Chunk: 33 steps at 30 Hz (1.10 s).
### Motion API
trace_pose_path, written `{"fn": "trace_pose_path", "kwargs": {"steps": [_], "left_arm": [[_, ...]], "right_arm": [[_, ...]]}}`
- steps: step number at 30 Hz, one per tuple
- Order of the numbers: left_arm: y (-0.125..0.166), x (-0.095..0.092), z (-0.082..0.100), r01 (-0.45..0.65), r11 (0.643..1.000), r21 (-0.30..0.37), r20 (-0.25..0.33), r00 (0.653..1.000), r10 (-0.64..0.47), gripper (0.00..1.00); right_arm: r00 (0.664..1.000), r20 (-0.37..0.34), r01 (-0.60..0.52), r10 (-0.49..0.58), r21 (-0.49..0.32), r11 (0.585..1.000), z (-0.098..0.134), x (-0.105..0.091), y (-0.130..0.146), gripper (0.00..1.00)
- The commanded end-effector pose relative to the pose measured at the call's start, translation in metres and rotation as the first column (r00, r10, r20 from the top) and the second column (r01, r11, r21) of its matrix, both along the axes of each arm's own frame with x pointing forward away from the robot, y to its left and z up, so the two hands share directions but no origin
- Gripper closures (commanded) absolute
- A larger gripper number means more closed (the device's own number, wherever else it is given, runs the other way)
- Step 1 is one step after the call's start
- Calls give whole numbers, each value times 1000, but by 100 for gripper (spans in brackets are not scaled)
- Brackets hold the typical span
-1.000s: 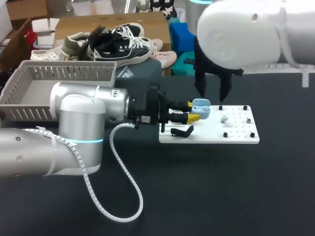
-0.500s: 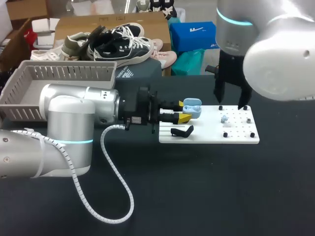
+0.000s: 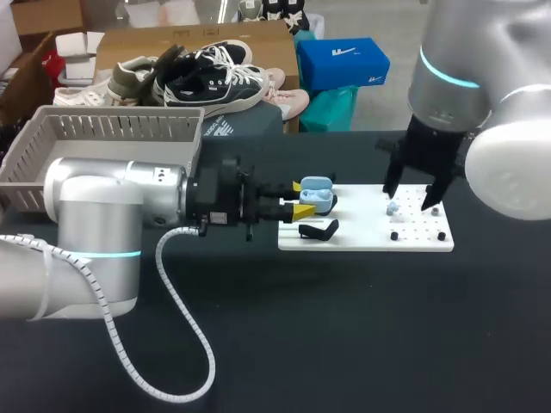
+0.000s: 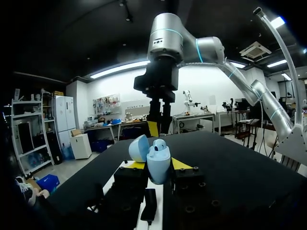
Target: Pick up each earbud case from the left stands, insert the matching earbuds, close the lid, and place the case in the box.
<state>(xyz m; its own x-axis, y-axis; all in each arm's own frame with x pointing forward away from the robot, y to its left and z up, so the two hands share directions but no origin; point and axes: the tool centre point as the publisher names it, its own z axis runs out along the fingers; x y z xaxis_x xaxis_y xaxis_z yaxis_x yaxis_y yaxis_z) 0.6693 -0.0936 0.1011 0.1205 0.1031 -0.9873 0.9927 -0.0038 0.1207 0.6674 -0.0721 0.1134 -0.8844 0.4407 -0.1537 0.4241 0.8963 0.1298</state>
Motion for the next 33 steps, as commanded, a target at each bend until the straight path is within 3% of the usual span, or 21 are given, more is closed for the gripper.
{"fn": "trace_pose_path", "kwargs": {"steps": [1, 16, 25, 33], "left_arm": [[-1, -2, 0, -10, 1000, -1, 3, 1000, 10, 100], [-1, -2, 0, -10, 1000, -1, 3, 1000, 10, 100], [-1, -2, 0, -10, 1000, -1, 3, 1000, 10, 100], [-1, -2, 0, -10, 1000, -1, 3, 1000, 10, 100]], "right_arm": [[1000, -11, -6, 6, 3, 1000, -19, 13, 4, 49], [999, -17, -38, 38, 2, 999, -53, 48, 12, 51], [999, -22, -38, 39, 23, 999, -73, 54, 6, 51], [999, 32, -26, 23, 82, 996, -76, 54, 1, 53]]}}
